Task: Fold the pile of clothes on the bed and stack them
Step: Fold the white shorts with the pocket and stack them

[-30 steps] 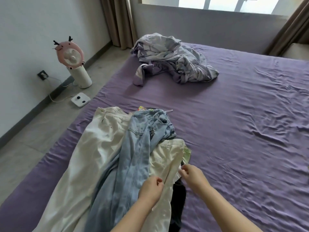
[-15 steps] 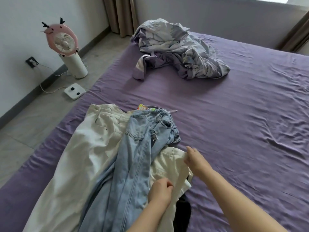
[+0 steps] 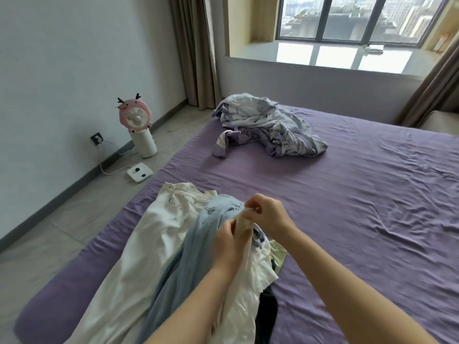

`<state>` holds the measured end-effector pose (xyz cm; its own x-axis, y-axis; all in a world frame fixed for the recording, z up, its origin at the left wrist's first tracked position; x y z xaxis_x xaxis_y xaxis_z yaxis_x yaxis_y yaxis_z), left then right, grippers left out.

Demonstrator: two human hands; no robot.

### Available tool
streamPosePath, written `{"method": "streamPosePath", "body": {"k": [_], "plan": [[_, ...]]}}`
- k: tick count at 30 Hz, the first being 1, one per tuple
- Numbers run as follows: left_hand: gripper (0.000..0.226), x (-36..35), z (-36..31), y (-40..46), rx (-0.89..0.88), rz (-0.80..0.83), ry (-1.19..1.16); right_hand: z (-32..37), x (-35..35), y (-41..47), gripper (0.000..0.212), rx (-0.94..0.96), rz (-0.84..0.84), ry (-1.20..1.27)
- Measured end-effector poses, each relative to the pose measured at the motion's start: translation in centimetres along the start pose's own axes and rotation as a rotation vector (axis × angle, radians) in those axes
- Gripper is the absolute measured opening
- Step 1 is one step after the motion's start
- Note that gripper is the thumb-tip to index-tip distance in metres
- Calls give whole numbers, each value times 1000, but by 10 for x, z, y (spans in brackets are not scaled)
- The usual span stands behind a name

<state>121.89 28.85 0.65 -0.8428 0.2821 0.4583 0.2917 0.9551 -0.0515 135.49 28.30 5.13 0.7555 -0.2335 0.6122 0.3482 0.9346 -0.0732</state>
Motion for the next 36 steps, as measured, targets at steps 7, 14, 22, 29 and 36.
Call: {"method": "streamPosePath", "body": {"k": [7,14,22,29,36], "plan": [[25,107,-86,-41,-172,-211,-18,107,54,-67,31,250,9,93],[20,201,-151,-78,-291,-275,-87,156,51,-131,74,401,99,-164],[23,257,-197,-114,-452,-173,-143,226,45,-158,12,380,-29,312],[17,288,-177,-123,-399,-154,-283,179,-27,-177,96,314,225,-98],[19,324,-145,-123,-343,-254,-191,160,-27,-166,49,190,110,58]]}}
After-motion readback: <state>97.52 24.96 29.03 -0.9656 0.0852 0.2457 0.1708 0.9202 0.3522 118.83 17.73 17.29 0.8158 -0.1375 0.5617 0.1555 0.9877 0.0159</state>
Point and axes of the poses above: each hand's wrist, its own y-axis towards the middle knuckle, its own x-axis out of the back of the hand, z = x × y, the point moved 8 cm from there along y, towards the middle knuckle, and after that the axes turned 5 degrees about -x, right-handed, at the moved point
